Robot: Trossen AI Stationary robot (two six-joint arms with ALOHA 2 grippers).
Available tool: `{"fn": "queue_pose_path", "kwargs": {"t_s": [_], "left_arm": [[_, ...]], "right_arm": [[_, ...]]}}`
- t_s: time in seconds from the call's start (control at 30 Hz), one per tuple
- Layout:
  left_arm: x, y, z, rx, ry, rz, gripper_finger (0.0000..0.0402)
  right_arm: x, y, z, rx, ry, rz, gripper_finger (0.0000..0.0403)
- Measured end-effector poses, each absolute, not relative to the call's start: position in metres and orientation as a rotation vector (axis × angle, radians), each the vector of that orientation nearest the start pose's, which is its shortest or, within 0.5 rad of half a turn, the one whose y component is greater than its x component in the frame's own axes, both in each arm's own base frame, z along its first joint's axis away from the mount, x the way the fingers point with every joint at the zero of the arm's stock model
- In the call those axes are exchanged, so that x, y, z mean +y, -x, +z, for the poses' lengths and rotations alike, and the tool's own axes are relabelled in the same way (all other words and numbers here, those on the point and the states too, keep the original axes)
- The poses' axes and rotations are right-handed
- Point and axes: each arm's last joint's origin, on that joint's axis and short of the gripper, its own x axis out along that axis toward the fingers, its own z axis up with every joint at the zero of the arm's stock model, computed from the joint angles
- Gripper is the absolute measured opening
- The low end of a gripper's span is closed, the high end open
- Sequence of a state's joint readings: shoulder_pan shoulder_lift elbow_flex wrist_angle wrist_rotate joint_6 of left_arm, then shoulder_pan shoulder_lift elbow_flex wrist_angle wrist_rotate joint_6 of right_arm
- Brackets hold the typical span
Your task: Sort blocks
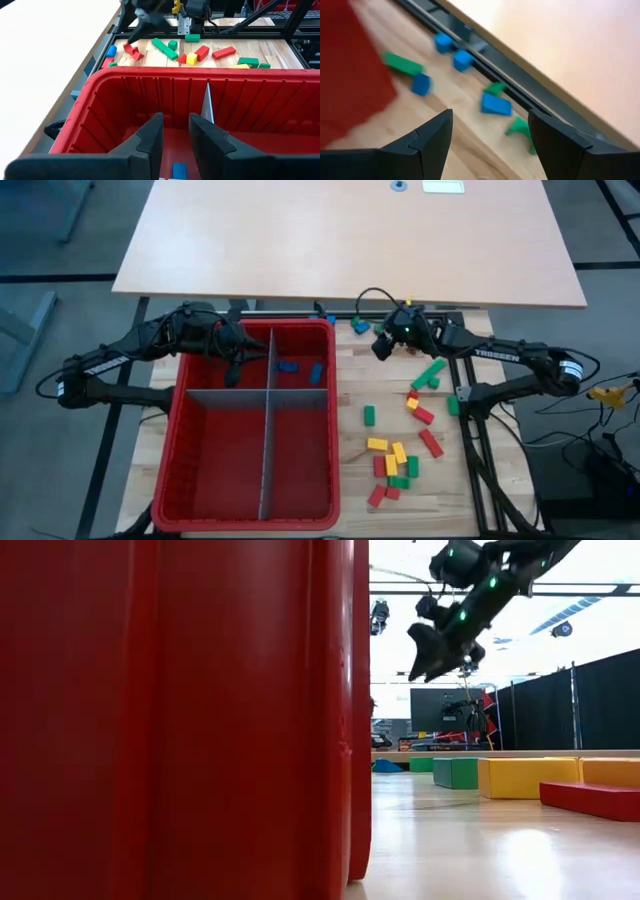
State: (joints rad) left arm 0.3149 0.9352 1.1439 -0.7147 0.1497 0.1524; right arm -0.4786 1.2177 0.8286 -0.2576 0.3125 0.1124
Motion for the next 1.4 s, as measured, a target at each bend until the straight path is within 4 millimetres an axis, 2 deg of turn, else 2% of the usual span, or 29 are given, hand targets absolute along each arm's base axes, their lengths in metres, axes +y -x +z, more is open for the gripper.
{"fn": "queue_pose_path", "kwargs": {"t_s": [0.13,0.37,0.57,0.73,0.87,1.0,1.4], "left_arm": [[0.05,-0.168,0.379,0.503,-0.033,0.123,0.008],[0.05,-0.168,0.379,0.499,-0.03,0.125,0.0073],[0.05,-0.168,0.379,0.5,-0.029,0.124,0.0075],[0.05,-0.168,0.379,0.501,-0.022,0.126,0.0078],[0.05,-0.167,0.378,0.505,-0.019,0.127,0.0074],[0.05,-0.167,0.378,0.51,-0.018,0.126,0.0073],[0.05,-0.168,0.379,0.502,-0.025,0.126,0.0074]], "right_arm": [[-0.149,-0.219,0.243,0.624,-0.198,-0.849,0.0252],[-0.198,-0.228,0.219,0.625,-0.297,-0.769,0.0257],[-0.236,-0.245,0.19,0.706,-0.391,-0.711,0.0252],[-0.259,-0.265,0.179,0.787,-0.36,-0.656,0.0252],[-0.269,-0.276,0.179,0.93,-0.262,-0.569,0.0252],[-0.269,-0.277,0.176,1.084,-0.195,-0.464,0.0252],[-0.272,-0.276,0.177,1.095,-0.139,-0.434,0.0252]]}}
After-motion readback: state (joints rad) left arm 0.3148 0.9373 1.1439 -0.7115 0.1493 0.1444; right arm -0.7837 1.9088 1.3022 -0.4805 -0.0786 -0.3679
